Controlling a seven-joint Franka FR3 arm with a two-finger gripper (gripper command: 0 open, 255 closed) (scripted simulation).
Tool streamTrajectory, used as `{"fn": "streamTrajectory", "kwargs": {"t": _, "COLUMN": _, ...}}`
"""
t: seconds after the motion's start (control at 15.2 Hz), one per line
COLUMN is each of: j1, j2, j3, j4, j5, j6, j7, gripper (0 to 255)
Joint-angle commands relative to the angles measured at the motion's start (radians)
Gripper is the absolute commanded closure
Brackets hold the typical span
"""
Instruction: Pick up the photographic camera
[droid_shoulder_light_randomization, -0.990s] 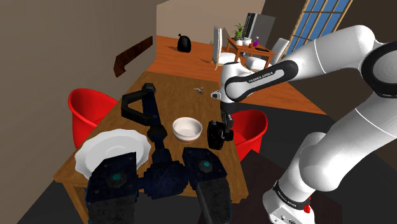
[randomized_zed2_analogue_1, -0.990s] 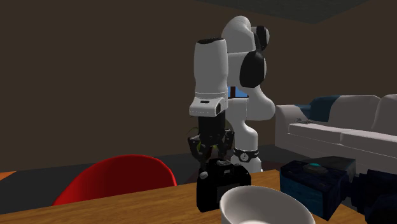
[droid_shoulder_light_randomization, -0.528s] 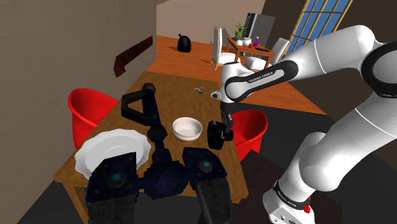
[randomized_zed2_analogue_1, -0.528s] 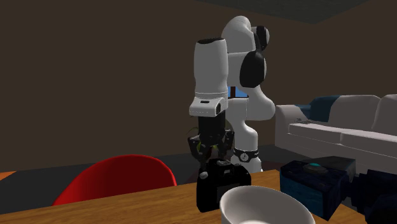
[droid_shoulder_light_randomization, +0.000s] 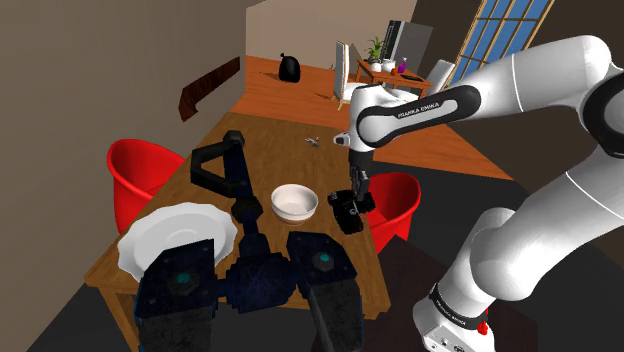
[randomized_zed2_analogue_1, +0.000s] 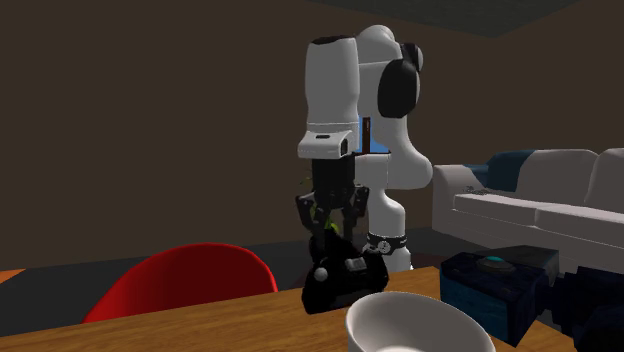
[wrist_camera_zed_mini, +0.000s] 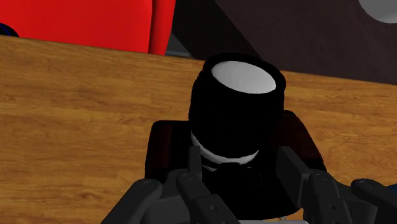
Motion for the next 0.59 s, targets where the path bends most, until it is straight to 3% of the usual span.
{"fn": "streamTrajectory", "kwargs": {"t": 0.0, "j1": 0.0, "j2": -0.013, "j3": 0.001, "j4": 0.019, "j5": 0.0, "j6": -0.032, "j7": -0.001, "gripper": 255}}
{"fn": "streamTrajectory", "kwargs": {"t": 0.53, "j1": 0.0, "j2": -0.049, "j3": 0.008, "j4": 0.073, "j5": 0.001, "j6": -0.121, "j7": -0.002, "gripper": 255}}
